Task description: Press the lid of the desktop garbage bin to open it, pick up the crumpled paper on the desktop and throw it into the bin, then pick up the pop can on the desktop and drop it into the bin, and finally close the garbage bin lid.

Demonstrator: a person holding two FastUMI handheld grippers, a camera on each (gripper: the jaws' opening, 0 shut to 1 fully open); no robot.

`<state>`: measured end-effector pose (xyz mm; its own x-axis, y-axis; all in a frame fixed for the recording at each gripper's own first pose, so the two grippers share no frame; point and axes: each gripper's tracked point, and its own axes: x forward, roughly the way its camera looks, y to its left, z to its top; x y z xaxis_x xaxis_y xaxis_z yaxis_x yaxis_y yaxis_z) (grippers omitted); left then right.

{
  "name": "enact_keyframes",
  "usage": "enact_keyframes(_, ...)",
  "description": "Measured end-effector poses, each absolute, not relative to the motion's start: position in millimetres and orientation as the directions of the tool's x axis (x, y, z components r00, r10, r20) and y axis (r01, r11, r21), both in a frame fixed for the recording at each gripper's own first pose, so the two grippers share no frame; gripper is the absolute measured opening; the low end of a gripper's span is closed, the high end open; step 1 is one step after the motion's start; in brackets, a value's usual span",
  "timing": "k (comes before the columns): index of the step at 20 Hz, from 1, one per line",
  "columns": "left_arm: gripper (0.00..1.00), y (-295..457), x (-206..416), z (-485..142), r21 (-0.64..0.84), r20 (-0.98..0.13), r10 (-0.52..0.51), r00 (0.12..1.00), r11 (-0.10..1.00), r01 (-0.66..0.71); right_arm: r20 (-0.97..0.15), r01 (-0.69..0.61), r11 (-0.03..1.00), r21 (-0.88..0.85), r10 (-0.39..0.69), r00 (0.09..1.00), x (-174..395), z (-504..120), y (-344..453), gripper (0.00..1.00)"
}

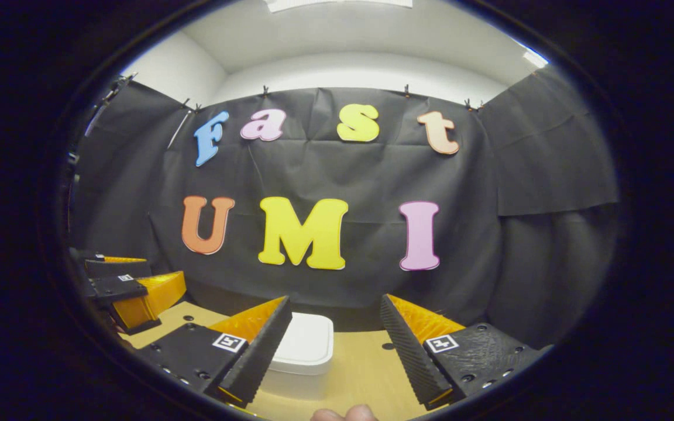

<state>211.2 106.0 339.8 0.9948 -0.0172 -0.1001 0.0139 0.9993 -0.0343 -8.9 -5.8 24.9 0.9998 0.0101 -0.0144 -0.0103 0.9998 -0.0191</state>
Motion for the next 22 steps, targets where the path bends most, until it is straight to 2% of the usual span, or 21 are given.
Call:
enact_keyframes(3, 0.97, 107.6, 210.3, 340.4, -0.03, -0.098, -0.006, 0.995, 1.0, 0.003, -0.005, -0.016, 1.0, -0.016, 0.016, 1.0, -6.3, 28.8, -2.3, 0.95)
enact_keyframes(4, 1.0, 109.8, 211.6, 342.6, -0.026, -0.093, -0.003, 0.996, 1.0, 0.0, -0.007, -0.021, 1.0, -0.017, 0.02, 1.0, -5.3, 27.6, 0.1, 0.97)
enact_keyframes(8, 0.97, 116.7, 209.8, 343.9, -0.018, -0.084, 0.017, 0.996, 1.0, -0.019, -0.02, -0.042, 0.999, -0.016, 0.041, 0.999, -0.8, 22.7, 7.7, 0.95)
enact_keyframes(11, 1.0, 118.5, 211.2, 344.7, -0.019, -0.081, 0.023, 0.996, 1.0, -0.025, -0.021, -0.048, 0.999, -0.017, 0.048, 0.999, 0.8, 21.7, 9.8, 0.98)
enact_keyframes(12, 0.98, 118.1, 211.0, 345.7, -0.018, -0.08, 0.023, 0.997, 1.0, -0.025, -0.022, -0.05, 0.999, -0.016, 0.049, 0.999, 1.4, 21.6, 10.7, 0.93)
enact_keyframes(13, 0.97, 118.2, 210.1, 346.0, -0.017, -0.077, 0.024, 0.997, 1.0, -0.025, -0.022, -0.052, 0.999, -0.015, 0.052, 0.998, 2.7, 22.0, 11.3, 0.95)
enact_keyframes(18, 0.98, 117.6, 208.9, 346.9, -0.015, -0.071, 0.026, 0.997, 1.0, -0.027, -0.023, -0.05, 0.999, -0.011, 0.05, 0.998, 2.6, 20.7, 9.3, 0.95)
enact_keyframes(19, 0.98, 117.6, 208.8, 347.4, -0.015, -0.071, 0.027, 0.997, 0.999, -0.028, -0.023, -0.048, 0.999, -0.01, 0.047, 0.999, 2.5, 21.2, 8.2, 0.93)
enact_keyframes(22, 0.98, 116.8, 208.6, 347.2, -0.014, -0.07, 0.029, 0.997, 0.999, -0.03, -0.028, -0.043, 0.999, -0.007, 0.043, 0.999, 2.7, 19.0, 6.2, 0.95)
